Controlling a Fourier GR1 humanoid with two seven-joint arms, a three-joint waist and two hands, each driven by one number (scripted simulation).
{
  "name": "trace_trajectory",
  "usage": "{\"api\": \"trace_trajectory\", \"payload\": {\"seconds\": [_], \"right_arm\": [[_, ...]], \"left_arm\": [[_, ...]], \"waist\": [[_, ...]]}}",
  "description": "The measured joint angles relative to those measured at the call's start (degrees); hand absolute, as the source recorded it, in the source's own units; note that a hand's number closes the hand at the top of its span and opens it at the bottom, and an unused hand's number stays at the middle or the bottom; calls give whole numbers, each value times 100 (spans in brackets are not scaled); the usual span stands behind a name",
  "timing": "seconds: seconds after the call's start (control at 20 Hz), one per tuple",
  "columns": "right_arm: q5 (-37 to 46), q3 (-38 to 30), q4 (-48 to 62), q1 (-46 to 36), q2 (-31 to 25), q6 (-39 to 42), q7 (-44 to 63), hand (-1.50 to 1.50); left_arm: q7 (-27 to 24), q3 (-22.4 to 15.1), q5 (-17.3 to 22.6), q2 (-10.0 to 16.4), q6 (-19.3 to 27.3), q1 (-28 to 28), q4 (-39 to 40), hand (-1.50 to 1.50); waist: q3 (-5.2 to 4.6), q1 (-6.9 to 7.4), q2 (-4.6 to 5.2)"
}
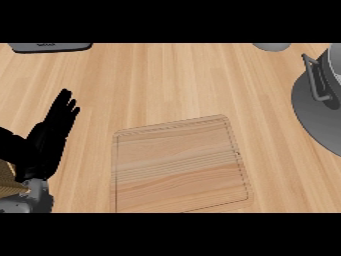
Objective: Pick the bell pepper from the cutting board and place it in the pot
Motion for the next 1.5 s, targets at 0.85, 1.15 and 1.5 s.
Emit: {"api": "trace_trajectory", "payload": {"seconds": [0.85, 1.15, 1.5], "right_arm": [[-1143, -909, 301, -1808, -1134, 757, 204, 150], [-779, -207, 1824, -2760, -1278, 414, -51, 150], [-350, 462, 3295, -3428, -1141, 131, -796, 150]], "left_arm": [[78, -156, -186, -207, -158, -243, 61, 0], [65, -199, -250, -299, -189, -268, 74, 0], [165, -154, -229, -313, -274, -235, -39, 0]], "waist": [[-1, 409, 80], [0, 468, 95], [3, 461, 95]]}}
